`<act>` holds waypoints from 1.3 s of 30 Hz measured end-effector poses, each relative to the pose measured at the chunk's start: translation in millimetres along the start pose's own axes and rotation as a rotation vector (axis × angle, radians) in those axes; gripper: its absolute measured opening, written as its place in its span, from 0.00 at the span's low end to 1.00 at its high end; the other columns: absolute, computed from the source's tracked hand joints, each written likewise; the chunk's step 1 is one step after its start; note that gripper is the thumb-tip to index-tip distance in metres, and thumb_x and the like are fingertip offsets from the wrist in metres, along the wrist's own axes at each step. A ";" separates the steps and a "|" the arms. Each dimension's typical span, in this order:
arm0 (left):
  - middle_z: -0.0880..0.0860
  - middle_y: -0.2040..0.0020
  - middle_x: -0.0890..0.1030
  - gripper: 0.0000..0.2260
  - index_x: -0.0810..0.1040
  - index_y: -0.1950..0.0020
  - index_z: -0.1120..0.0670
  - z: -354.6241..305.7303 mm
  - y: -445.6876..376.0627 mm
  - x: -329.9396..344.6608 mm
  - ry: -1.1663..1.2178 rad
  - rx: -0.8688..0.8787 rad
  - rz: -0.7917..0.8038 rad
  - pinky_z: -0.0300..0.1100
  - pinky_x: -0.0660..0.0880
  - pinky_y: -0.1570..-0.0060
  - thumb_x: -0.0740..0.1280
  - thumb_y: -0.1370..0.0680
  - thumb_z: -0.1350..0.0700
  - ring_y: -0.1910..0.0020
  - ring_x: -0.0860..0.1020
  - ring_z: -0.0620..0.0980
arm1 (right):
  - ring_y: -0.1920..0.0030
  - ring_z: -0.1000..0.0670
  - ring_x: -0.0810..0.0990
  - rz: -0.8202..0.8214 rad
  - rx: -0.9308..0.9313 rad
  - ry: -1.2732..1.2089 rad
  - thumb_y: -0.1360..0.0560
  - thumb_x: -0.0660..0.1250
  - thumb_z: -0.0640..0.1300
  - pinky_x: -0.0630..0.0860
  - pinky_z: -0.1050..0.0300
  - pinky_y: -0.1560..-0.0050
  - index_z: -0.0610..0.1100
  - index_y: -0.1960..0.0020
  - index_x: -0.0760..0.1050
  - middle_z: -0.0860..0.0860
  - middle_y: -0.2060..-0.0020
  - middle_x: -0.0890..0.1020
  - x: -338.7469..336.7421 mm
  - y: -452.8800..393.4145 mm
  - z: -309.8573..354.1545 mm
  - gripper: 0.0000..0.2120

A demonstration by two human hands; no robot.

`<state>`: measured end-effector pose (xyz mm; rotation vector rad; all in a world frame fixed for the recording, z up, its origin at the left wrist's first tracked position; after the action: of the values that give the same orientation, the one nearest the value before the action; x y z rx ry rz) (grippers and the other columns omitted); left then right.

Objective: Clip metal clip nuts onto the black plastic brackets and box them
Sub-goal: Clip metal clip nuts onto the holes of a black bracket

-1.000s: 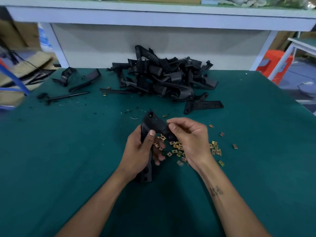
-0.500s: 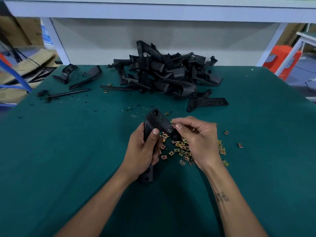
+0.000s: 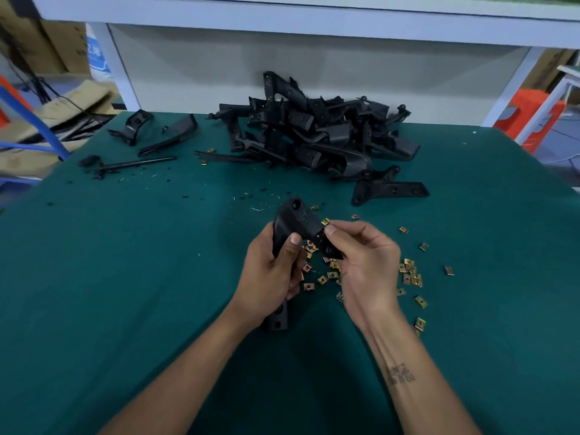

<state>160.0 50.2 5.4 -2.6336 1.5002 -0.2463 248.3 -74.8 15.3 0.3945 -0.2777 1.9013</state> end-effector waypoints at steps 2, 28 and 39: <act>0.54 0.65 0.72 0.10 0.67 0.48 0.62 2.1 0.6 -1.9 0.021 -0.016 -0.011 0.39 0.64 0.77 0.59 0.13 0.55 0.76 0.64 0.49 | 0.60 0.55 0.83 -0.016 -0.176 0.196 0.26 0.75 0.31 0.78 0.63 0.56 0.44 0.59 0.84 0.51 0.63 0.86 3.5 4.8 8.7 0.09; 0.54 0.64 0.71 0.09 0.68 0.52 0.57 18.5 -0.4 -6.8 0.182 -0.067 -0.008 0.39 0.64 0.77 0.59 0.13 0.56 0.75 0.63 0.49 | 0.39 0.57 0.81 0.149 -0.369 0.769 0.22 0.68 0.34 0.78 0.61 0.38 0.45 0.26 0.74 0.57 0.37 0.81 -25.4 63.5 31.9 0.25; 0.55 0.64 0.75 0.11 0.70 0.53 0.53 14.7 26.0 41.1 0.157 -0.097 0.276 0.42 0.69 0.76 0.62 0.16 0.48 0.77 0.67 0.51 | 0.58 0.53 0.77 -0.091 -0.318 1.176 0.29 0.79 0.39 0.69 0.71 0.59 0.51 0.49 0.84 0.60 0.55 0.77 -141.1 84.7 51.7 0.12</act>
<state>161.4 1.7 -9.7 -2.4865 1.9488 -0.3705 222.0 -245.1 5.9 -0.9020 0.2288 1.6612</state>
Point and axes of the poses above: each hand's wrist, its own y-axis away from the middle knuckle, its own x-axis out of the palm, z = x × y, the point moved 8 cm from there along -y, towards the middle knuckle
